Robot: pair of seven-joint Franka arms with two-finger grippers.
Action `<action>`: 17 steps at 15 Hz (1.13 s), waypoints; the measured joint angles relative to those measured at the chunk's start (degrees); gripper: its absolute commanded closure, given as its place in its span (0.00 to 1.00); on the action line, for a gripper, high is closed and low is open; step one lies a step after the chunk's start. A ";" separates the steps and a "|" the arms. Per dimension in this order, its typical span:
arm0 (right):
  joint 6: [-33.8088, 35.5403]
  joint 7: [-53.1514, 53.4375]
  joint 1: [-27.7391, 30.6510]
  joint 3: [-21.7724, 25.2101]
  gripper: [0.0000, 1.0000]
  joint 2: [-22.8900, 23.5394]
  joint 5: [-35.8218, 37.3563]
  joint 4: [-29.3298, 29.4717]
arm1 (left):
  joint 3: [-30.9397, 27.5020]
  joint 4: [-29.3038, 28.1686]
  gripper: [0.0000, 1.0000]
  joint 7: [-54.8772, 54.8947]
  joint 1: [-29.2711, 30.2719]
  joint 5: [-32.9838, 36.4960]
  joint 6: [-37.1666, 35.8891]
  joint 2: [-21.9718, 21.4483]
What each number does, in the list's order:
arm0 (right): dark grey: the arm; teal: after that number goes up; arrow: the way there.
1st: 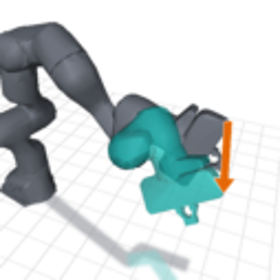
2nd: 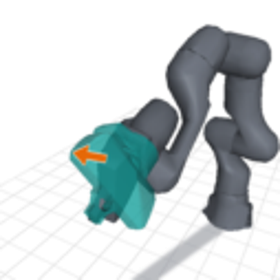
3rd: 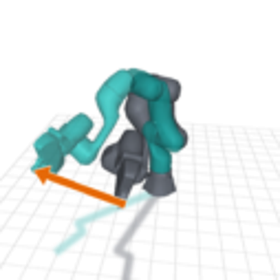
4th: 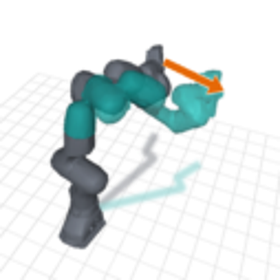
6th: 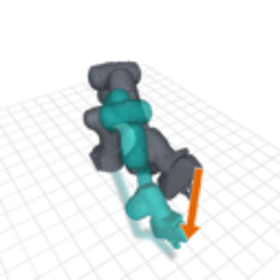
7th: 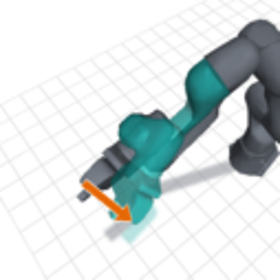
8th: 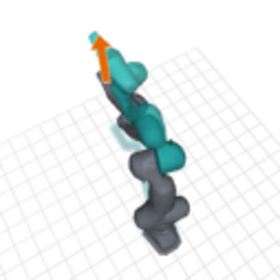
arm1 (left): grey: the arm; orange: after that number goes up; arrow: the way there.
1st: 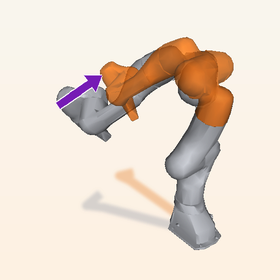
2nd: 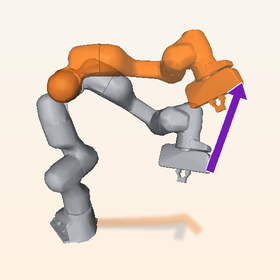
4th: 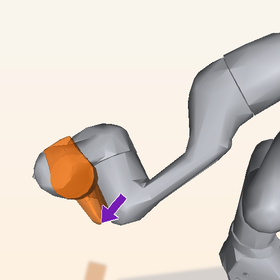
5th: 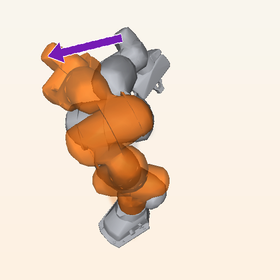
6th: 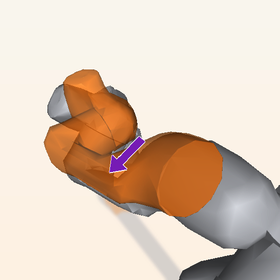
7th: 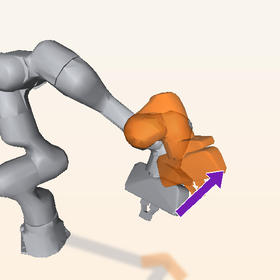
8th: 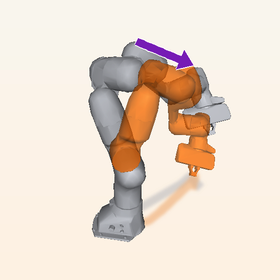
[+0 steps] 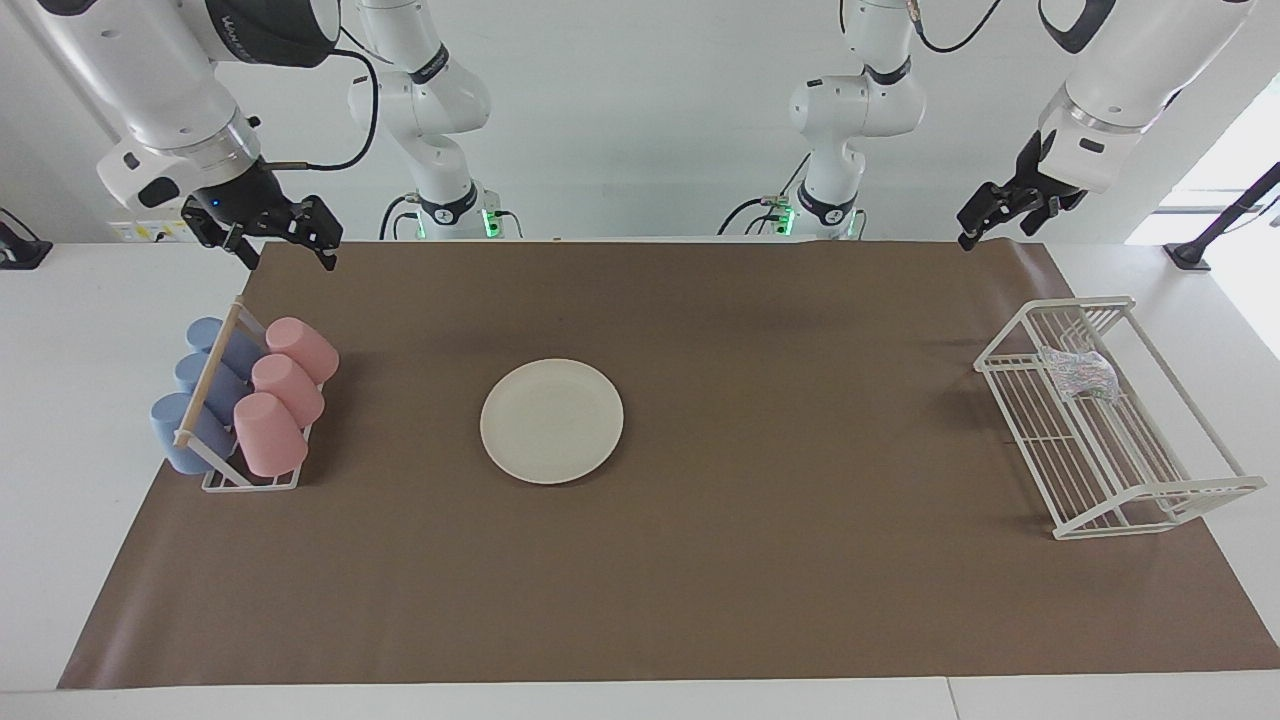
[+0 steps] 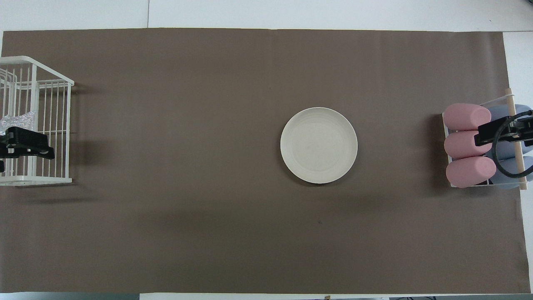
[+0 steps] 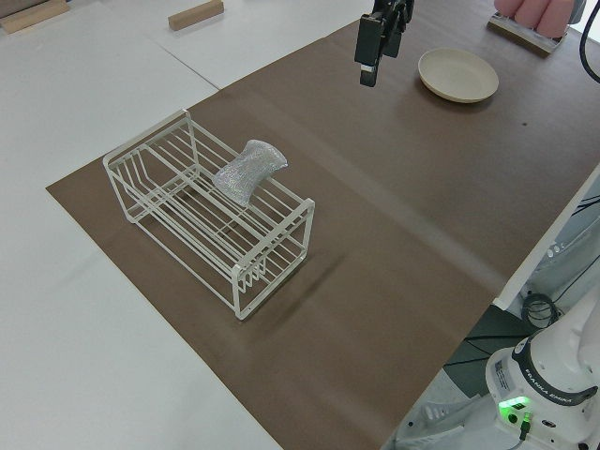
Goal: Wipe plate with sponge
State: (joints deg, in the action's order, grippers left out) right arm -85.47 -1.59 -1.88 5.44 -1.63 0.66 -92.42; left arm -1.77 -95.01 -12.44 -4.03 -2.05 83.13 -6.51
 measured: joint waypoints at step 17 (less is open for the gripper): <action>0.00 0.00 0.00 -0.02 0.00 0.00 0.00 0.00 | -0.29 5.89 0.00 0.72 -0.82 -0.10 -3.53 4.90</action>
State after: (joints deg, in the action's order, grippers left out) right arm -85.47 -1.59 -1.88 5.42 -1.63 0.66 -92.42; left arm -2.05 -89.12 -11.73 -4.85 -2.15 79.60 -1.61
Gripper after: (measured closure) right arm 0.000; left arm 0.000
